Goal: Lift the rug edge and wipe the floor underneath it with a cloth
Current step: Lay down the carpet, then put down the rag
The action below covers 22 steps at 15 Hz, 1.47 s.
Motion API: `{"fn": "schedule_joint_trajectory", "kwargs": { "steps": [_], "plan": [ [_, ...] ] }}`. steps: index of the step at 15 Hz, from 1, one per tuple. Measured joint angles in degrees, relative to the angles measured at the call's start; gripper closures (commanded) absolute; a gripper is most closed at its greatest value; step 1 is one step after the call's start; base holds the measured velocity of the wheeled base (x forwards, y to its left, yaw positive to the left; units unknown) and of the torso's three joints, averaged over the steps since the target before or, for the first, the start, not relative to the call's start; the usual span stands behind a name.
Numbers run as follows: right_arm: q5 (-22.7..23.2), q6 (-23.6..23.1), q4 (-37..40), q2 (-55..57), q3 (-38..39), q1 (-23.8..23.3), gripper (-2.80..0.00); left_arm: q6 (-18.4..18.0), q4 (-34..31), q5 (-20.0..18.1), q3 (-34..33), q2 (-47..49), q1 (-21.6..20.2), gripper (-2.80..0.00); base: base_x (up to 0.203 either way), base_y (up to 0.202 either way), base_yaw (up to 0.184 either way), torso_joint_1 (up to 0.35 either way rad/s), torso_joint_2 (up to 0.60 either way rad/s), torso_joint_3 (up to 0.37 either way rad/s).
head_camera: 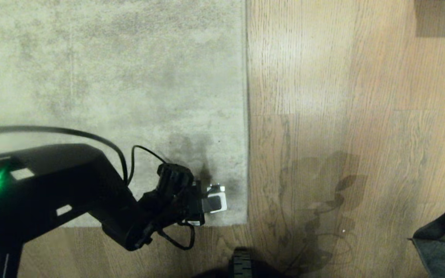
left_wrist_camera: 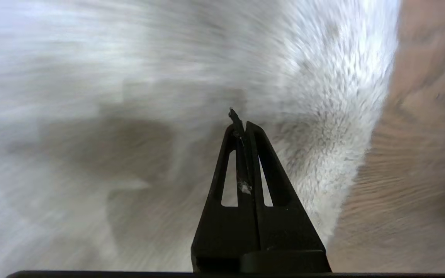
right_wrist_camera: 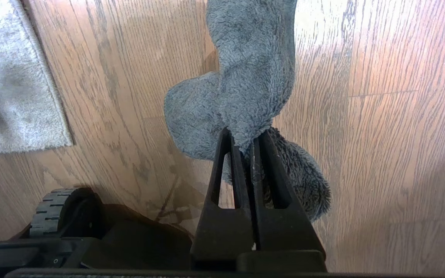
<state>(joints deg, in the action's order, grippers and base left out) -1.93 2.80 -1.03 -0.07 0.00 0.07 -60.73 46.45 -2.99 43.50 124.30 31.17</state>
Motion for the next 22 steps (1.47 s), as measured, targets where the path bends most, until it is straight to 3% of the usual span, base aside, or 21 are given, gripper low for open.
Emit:
{"fn": "schedule_joint_trajectory", "kwargs": {
  "steps": [3, 8, 10, 14, 19, 20, 22],
  "plan": [
    [0.0, 0.0, 0.0, 0.0, 0.0, 0.0, 0.0, 7.8, -0.1, 1.4, -5.7, -9.3, 0.9, 0.0, 0.0, 0.0, 0.0, 0.0, 0.0, 0.0],
    [0.0, 0.0, 0.0, 0.0, 0.0, 0.0, 0.0, 24.1, -1.1, 9.3, -17.3, -32.4, -0.3, 0.0, 0.0, 0.0, 0.0, 0.0, 0.0, 0.0],
    [0.0, 0.0, 0.0, 0.0, 0.0, 0.0, 0.0, 30.8, -3.3, 11.9, -22.0, -43.4, -3.4, 0.0, 0.0, 0.0, 0.0, 0.0, 0.0, 0.0],
    [0.0, 0.0, 0.0, 0.0, 0.0, 0.0, 0.0, 40.2, -11.2, 13.4, -31.6, -66.8, -14.0, 0.0, 0.0, 0.0, 0.0, 0.0, 0.0, 0.0],
    [0.0, 0.0, 0.0, 0.0, 0.0, 0.0, 0.0, 48.1, -31.6, 13.1, -37.7, -95.5, -19.7, 0.0, 0.0, 0.0, 0.0, 0.0, 0.0, 0.0],
    [0.0, 0.0, 0.0, 0.0, 0.0, 0.0, 0.0, 49.8, -35.7, 11.5, -38.6, -99.7, -20.2, 0.0, 0.0, 0.0, 0.0, 0.0, 0.0, 0.0],
    [0.0, 0.0, 0.0, 0.0, 0.0, 0.0, 0.0, 53.7, -40.6, 4.5, -41.6, -104.4, -21.0, 0.0, 0.0, 0.0, 0.0, 0.0, 0.0, 0.0]
  ]
}}
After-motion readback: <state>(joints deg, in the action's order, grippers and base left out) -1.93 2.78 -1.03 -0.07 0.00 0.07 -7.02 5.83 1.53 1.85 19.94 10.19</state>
